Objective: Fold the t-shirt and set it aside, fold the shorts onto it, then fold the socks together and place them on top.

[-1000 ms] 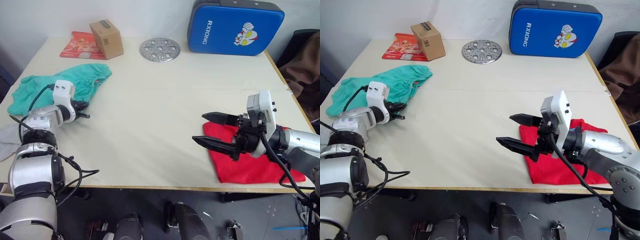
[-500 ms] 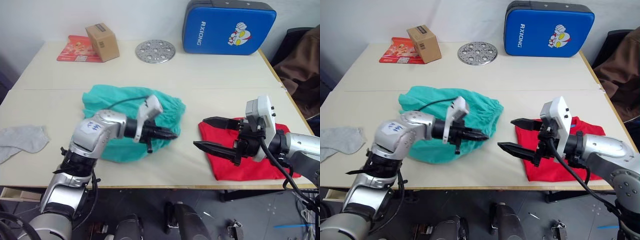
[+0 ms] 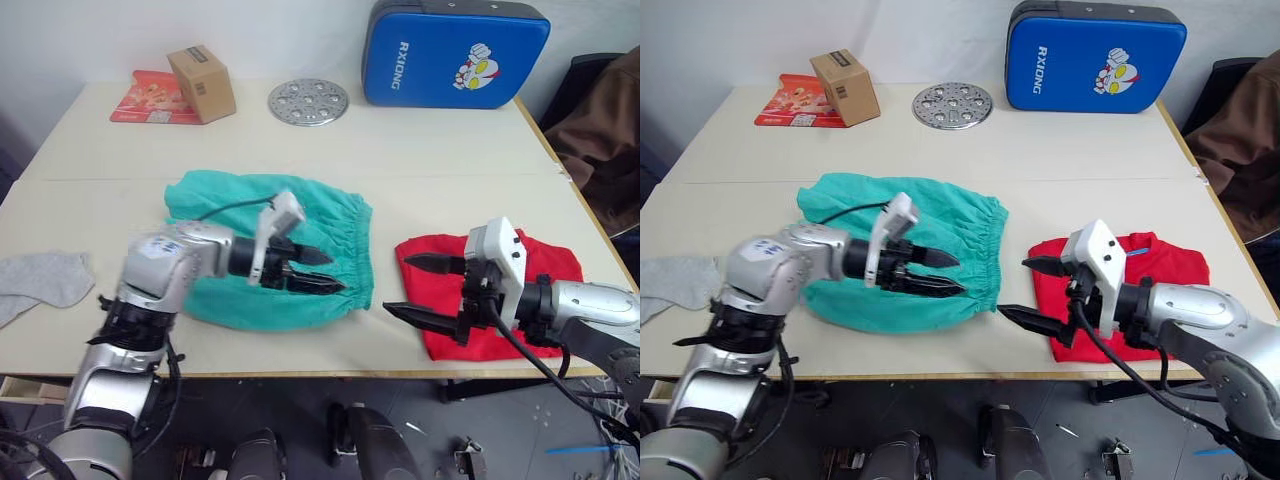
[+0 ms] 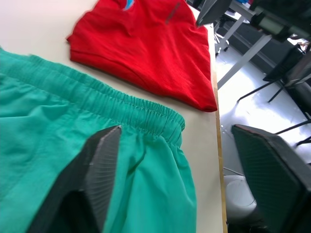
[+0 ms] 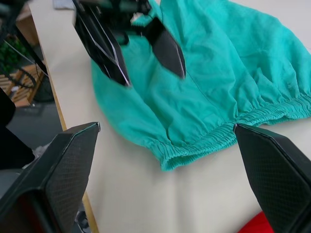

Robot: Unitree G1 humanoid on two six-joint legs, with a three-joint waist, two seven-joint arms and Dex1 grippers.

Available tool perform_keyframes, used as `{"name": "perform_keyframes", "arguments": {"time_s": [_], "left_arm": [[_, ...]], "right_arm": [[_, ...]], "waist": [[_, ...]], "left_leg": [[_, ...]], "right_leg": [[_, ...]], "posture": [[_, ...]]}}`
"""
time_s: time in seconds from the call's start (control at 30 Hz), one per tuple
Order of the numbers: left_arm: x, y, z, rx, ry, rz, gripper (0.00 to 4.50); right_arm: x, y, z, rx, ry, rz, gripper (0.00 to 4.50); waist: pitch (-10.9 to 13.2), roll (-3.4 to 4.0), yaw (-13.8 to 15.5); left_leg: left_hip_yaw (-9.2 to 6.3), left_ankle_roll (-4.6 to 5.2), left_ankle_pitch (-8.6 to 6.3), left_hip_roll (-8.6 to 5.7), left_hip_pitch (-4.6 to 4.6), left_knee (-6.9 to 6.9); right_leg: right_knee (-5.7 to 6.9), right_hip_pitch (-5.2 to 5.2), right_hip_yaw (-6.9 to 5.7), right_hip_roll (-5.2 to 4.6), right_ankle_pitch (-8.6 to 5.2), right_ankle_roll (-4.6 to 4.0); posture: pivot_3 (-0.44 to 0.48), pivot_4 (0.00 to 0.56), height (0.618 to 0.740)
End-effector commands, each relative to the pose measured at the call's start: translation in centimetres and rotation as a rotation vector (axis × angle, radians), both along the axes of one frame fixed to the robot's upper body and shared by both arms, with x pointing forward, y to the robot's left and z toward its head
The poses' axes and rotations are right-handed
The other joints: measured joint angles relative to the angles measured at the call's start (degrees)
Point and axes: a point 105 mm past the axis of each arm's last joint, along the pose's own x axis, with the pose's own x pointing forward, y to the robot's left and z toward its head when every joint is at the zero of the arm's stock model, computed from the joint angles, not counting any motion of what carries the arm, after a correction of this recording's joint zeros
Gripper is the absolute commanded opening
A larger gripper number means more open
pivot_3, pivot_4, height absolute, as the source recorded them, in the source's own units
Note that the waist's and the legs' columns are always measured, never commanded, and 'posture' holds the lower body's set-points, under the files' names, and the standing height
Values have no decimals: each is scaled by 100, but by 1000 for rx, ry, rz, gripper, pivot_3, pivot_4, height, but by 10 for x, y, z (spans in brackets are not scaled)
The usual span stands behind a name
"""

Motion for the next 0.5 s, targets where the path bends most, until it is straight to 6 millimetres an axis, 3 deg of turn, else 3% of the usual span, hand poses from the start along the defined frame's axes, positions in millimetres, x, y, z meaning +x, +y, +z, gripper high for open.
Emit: {"name": "perform_keyframes", "arguments": {"time_s": [0.03, 0.13, 0.23, 0.37, 0.5], "left_arm": [[12, 38, 10, 109, -270, 108, 4470], [8, 83, -12, 297, -380, 152, 4470], [-14, 118, -22, 350, -390, 164, 4470], [-37, 143, -45, 469, -431, 171, 4470], [-33, 152, -57, 529, -493, 241, 4470]], "right_arm": [[1, 5, -6, -92, -72, 57, 4500], [5, 9, -16, -165, -121, 101, 4500], [11, 16, -30, -245, -192, 165, 4500], [18, 27, -42, -289, -271, 237, 4500], [28, 38, -54, -323, -322, 283, 4500]], "waist": [[0, 0, -9], [0, 1, -45], [1, -1, -12], [1, -1, 14], [1, -2, 80]], "left_leg": [[0, 0, 0, 0, 1, 0], [5, -3, 0, -2, 15, -27], [0, -6, 3, 0, 22, -35], [-1, 3, -6, 1, 13, -32], [-2, 28, -27, -2, 5, -21]], "right_leg": [[-1, 0, 0, 0, 0, 0], [-4, -2, 8, 2, -1, -2], [-7, -19, 2, 2, -7, -12], [-16, -31, -3, -1, 4, -41], [-23, -29, -6, -6, 7, -42]], "posture": [[0, 150, 740], [0, 150, 740], [0, 150, 740], [0, 150, 740], [0, 150, 740]]}}
